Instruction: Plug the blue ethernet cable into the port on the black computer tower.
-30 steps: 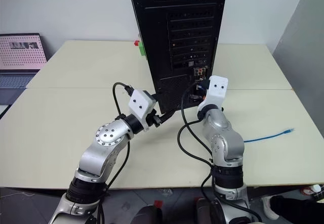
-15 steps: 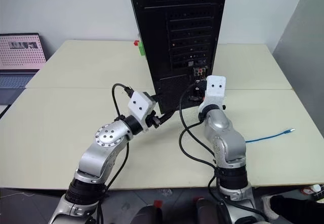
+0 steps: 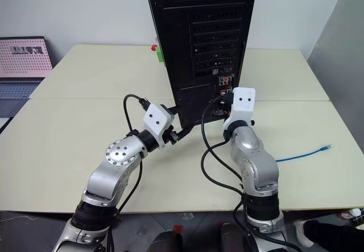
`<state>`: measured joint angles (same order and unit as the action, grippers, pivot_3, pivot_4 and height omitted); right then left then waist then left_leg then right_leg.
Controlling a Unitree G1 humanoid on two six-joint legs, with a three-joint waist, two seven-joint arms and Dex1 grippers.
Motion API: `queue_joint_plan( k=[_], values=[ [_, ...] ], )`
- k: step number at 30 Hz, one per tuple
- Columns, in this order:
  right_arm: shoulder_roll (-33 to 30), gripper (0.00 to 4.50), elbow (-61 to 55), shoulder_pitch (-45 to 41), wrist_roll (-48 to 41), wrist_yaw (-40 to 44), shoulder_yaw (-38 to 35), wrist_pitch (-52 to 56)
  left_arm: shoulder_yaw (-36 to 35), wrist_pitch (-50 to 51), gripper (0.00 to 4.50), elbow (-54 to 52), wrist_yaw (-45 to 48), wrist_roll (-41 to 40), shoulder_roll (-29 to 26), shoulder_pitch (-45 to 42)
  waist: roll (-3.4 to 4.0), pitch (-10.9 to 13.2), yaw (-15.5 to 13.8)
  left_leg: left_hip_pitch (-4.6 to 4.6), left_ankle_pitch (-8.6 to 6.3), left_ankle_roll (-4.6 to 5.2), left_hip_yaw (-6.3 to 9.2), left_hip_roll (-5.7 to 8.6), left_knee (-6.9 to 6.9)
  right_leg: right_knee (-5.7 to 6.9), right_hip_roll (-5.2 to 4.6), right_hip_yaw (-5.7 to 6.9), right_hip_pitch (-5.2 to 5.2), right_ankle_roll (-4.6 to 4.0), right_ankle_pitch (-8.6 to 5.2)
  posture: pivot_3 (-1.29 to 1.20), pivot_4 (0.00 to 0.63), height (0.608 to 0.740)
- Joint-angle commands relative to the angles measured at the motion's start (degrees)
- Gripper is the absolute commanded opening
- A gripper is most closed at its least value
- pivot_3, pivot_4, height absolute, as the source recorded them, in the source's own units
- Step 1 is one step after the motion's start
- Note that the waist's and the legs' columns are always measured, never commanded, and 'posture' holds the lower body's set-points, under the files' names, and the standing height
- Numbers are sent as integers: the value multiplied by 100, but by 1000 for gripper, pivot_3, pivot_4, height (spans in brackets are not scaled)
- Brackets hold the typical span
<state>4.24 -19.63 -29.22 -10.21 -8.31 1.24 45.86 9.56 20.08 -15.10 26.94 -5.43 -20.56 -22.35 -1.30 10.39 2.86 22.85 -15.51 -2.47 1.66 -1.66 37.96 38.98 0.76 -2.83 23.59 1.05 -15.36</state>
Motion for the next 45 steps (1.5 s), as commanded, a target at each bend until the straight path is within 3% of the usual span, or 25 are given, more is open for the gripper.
queue_joint_plan(
  k=[1, 45],
  values=[
    [37, 0, -59, -114, 27, 41, -31, -127, -90, 0, 3081, -90, -21, 28, 6, -48, 0, 0, 0, 0, 0, 0, 0, 0, 0, 0, 0, 0, 0, 0, 0, 0, 150, 740],
    [91, 0, 380, -363, 181, 115, -145, -417, -87, 16, 3081, -108, -27, 52, 25, -58, 0, 0, 0, 0, 0, 0, 0, 0, 0, 0, 0, 0, 0, 0, 0, 0, 150, 740]
  ],
)
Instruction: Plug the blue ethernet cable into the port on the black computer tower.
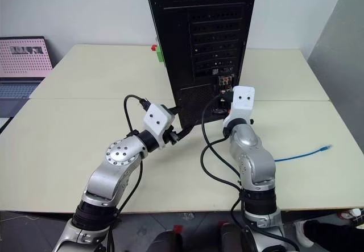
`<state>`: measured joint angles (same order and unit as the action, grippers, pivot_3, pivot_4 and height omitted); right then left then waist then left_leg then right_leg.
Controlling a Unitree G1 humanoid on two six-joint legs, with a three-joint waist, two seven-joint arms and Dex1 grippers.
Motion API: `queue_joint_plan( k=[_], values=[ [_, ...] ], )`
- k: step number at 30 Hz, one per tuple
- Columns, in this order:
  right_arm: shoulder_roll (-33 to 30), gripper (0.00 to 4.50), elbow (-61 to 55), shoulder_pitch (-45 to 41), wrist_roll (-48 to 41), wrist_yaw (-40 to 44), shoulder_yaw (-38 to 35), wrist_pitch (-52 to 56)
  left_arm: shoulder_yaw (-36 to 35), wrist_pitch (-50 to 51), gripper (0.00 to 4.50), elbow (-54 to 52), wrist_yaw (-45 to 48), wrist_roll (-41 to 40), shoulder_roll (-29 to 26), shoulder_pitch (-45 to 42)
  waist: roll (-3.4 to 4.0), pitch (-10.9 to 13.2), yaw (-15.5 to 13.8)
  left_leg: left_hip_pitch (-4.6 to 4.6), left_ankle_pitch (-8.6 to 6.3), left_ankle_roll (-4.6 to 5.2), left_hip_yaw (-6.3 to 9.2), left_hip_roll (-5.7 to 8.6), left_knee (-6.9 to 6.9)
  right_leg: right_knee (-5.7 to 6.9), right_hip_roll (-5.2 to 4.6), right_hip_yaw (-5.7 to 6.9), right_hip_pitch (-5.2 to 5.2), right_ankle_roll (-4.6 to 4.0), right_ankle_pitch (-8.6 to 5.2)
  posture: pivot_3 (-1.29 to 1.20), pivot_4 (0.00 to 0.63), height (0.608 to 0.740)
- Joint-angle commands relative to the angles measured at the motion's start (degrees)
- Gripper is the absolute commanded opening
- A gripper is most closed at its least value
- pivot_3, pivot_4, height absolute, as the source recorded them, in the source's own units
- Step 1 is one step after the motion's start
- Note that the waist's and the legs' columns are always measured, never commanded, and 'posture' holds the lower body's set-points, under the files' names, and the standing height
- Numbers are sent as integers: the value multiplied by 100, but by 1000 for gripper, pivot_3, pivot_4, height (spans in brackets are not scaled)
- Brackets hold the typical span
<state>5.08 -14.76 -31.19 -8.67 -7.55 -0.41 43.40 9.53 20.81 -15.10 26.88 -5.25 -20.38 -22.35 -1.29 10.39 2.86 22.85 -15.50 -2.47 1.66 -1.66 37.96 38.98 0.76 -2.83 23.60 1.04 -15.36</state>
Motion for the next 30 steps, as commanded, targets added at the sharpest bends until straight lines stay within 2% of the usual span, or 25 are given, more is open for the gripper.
queue_joint_plan(
  k=[1, 20, 30],
  values=[
    [11, 0, -99, -168, 32, 42, 18, -177, -84, -59, 3081, -106, -21, 34, 8, -59, 0, 0, 0, 0, 0, 0, 0, 0, 0, 0, 0, 0, 0, 0, 0, 0, 150, 740],
    [307, 0, 533, -486, 306, 23, 173, -629, -167, -56, 3081, -202, -13, -82, 70, -51, 0, 0, 24, -3, 0, 0, -4, -1, 0, 1, 3, -2, 1, 0, 0, 0, 150, 740],
    [132, 0, 723, -545, 280, 307, 190, -715, -216, -89, 3081, -224, -45, -96, 99, -25, 0, 0, 65, -15, 0, 0, -17, -3, 1, 5, 14, -23, 1, 0, 0, 0, 150, 740]
  ],
)
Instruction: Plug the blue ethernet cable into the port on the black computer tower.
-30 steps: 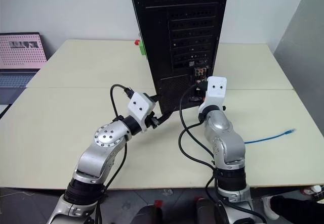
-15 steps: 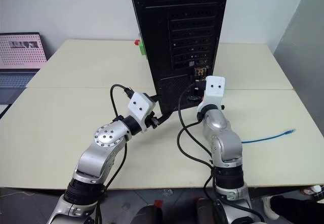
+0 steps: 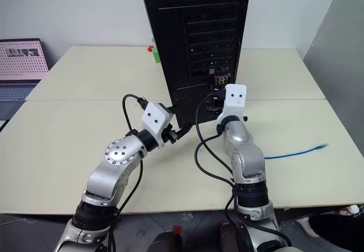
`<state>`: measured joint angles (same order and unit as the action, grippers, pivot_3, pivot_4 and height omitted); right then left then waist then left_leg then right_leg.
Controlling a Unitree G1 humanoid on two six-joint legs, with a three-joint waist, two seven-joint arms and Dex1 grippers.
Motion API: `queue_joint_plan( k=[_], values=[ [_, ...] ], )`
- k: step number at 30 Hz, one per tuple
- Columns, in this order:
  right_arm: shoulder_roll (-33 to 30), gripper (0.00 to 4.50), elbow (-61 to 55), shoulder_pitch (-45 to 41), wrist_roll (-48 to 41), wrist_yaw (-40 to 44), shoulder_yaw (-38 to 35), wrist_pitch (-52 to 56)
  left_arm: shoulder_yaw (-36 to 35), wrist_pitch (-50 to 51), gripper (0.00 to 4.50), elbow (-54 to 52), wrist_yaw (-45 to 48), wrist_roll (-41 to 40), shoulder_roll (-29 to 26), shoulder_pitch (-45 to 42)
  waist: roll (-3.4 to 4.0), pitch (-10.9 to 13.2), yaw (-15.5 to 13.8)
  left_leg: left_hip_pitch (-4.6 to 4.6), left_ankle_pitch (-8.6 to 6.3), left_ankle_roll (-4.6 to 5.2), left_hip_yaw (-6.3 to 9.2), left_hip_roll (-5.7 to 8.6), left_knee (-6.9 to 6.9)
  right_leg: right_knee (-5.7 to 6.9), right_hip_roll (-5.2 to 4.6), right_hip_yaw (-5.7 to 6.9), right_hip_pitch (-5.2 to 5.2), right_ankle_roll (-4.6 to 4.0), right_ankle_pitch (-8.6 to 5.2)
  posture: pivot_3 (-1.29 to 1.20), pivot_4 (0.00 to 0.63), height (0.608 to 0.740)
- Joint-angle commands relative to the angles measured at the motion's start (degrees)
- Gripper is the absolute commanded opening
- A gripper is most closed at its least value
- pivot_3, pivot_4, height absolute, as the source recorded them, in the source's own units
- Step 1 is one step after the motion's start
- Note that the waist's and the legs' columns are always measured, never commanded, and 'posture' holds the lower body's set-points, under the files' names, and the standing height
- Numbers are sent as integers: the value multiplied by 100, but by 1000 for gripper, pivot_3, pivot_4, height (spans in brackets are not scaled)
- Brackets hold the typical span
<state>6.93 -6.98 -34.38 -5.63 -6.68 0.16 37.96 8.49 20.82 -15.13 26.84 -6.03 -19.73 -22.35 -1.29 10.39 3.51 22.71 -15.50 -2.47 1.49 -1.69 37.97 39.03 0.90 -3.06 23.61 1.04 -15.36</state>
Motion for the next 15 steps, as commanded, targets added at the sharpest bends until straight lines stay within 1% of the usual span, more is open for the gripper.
queue_joint_plan(
  k=[1, 2, 4, 5, 7, 11, 13, 15],
  values=[
    [-76, 0, -59, -218, -28, 262, 140, -170, -110, -91, 3081, -220, -44, -17, 34, -23, 0, 0, 0, -1, 0, 0, 0, 0, 0, 0, 1, -4, 0, 0, 0, 0, 150, 740],
    [-97, 0, -72, -205, -28, 289, 140, -165, -110, -95, 3081, -219, -46, -16, 35, -24, 0, 0, 0, -3, 0, 0, -1, 0, 0, 0, 1, -10, 0, 0, 0, 0, 150, 740],
    [-176, 666, -137, -160, -26, 381, 161, -115, -122, -107, 3138, -207, -57, -12, 34, -30, 0, 0, 2, -4, 0, 0, -1, -1, -1, 0, 2, -37, 0, 1, 0, 0, 150, 740],
    [-214, 730, -182, -130, -30, 418, 171, -88, -131, -113, 3138, -199, -60, -13, 32, -35, 0, 0, 1, -4, 0, 0, -1, -1, -1, 1, 4, -41, 2, 1, 0, 0, 150, 740],
    [-273, 1097, -257, -78, -38, 477, 181, -43, -148, -117, 3138, -186, -63, -18, 27, -41, 0, 0, -9, -2, 0, 0, -3, 0, -2, 0, 5, -43, 4, 1, 0, 0, 150, 740],
    [-476, 2090, -593, 133, -94, 644, 150, 134, -187, -114, 3138, -168, -96, 14, 7, -26, 0, 0, -37, 18, 0, 0, -3, 1, -3, 0, -1, -52, 24, 0, 0, 0, 150, 740],
    [-617, 2414, -846, 263, -146, 762, 111, 306, -221, -73, 3138, -196, -69, -29, -8, 1, 0, 0, -49, 21, -1, 0, -3, 0, -3, -1, -9, -55, 25, 1, 1, 0, 150, 740],
    [-823, 2864, -1161, 422, -225, 948, 60, 513, -263, -14, 3138, -260, -26, -37, -83, 29, 0, 0, -54, 24, -1, 0, -3, 1, -3, -2, -17, -57, 27, 1, 1, 0, 150, 740]
  ],
)
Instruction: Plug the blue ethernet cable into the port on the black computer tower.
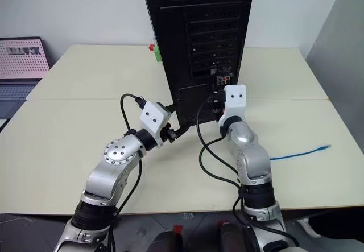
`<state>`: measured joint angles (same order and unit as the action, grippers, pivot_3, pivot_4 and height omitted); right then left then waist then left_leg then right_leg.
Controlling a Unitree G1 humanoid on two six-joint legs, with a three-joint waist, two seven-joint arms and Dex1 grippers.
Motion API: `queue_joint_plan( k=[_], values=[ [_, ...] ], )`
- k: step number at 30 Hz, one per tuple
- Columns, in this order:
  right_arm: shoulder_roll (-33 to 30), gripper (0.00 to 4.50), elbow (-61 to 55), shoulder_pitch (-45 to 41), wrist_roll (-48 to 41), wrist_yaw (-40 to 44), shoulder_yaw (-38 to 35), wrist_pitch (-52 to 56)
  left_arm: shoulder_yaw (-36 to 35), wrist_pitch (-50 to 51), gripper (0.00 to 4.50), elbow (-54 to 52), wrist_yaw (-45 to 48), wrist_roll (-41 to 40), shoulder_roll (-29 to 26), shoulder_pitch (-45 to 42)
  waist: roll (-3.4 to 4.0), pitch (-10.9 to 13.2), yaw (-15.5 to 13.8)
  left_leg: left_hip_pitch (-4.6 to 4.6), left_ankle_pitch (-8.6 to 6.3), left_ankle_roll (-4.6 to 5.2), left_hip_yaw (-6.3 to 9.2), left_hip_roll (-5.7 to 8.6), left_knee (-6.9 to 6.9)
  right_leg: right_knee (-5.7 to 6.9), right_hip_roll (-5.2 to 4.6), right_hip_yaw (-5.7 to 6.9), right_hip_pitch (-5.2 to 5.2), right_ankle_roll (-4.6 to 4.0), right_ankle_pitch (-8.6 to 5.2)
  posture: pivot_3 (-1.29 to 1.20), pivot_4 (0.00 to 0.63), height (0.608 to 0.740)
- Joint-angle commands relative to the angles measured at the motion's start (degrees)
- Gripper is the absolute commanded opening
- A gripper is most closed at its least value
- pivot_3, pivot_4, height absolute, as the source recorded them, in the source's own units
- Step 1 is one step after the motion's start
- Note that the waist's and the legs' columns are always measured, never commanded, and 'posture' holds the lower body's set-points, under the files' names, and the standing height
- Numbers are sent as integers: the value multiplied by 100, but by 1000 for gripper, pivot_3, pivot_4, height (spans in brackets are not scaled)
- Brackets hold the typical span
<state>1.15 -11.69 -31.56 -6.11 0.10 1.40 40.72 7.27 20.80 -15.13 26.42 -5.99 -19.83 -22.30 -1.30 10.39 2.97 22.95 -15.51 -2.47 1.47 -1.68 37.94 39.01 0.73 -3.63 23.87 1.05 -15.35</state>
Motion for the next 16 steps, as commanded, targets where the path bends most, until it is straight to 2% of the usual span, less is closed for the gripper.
queue_joint_plan(
  k=[1, 3, 7, 14, 16],
  values=[
    [-375, 3100, -855, 216, -249, 389, -106, 340, -173, 42, 3138, -293, 58, -47, -135, 34, 0, 0, -8, -1, 0, 0, -1, 1, 0, 0, -1, -4, 1, 1, 1, 0, 150, 740],
    [-591, 3497, -1109, 336, -385, 594, -159, 481, -289, 142, 3138, -348, 113, -119, -223, 65, 0, 0, -11, 0, 0, 0, 1, 1, 0, -1, -3, -2, 1, 2, 1, 0, 150, 740],
    [-1722, 4303, -1609, 724, -926, 1915, -458, 158, -868, 471, 3138, -454, 471, -497, -755, 229, -1, 1, -6, -1, 0, 1, 0, 5, 1, 0, 4, 2, 1, 5, 0, 0, 150, 740],
    [-3303, 4303, -1250, 954, -1809, 3673, -1445, -443, -1712, 549, 3138, -295, 1275, -1103, -1729, 422, -4, 4, -2, -7, 0, 1, -9, 7, 1, -1, 18, 6, -3, 29, -15, 0, 150, 740],
    [-3605, 4303, -1140, 932, -1970, 3999, -1572, -511, -1903, 626, 3138, -323, 1499, -1409, -1841, 492, -4, 5, -3, -8, 0, 1, -13, 6, 1, -2, 18, 5, -4, 29, -15, 0, 150, 740]
  ],
)
